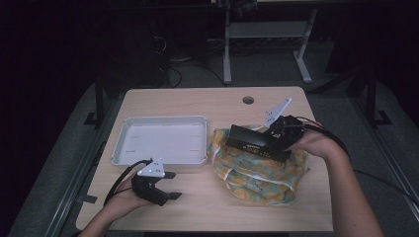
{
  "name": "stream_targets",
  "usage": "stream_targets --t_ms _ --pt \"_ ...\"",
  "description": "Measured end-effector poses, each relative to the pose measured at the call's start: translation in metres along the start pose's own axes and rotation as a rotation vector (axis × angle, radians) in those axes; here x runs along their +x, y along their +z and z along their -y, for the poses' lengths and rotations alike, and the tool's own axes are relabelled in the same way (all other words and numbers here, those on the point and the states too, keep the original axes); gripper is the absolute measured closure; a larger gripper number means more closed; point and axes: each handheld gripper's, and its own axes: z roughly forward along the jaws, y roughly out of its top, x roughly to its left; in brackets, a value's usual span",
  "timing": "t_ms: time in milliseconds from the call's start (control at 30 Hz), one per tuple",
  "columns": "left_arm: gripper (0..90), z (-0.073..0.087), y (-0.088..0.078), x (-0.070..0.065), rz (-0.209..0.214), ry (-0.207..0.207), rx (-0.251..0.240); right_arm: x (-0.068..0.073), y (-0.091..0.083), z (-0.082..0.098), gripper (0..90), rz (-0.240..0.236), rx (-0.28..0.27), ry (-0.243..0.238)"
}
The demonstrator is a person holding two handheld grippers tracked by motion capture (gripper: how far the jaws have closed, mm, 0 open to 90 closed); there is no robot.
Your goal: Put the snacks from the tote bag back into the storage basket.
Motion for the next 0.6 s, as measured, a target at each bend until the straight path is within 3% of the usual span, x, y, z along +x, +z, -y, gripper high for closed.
stream_targets --t_ms 233,433,600 --pt "27.6 0.009 -0.009 -0.006 -0.007 -0.022 -0.015 0.001 -0.008 -0.01 42.7 0.0 -0.024 0.006" --pt "27.5 0.013 -0.014 -0.002 -0.035 -0.01 -0.011 0.002 -0.009 -0.022 42.7 -0.005 -0.058 0.012" --pt "25.7 0.017 -0.018 0.002 -0.029 -0.018 -0.019 0.002 -0.009 -0.035 42.7 -0.007 -0.07 0.007"
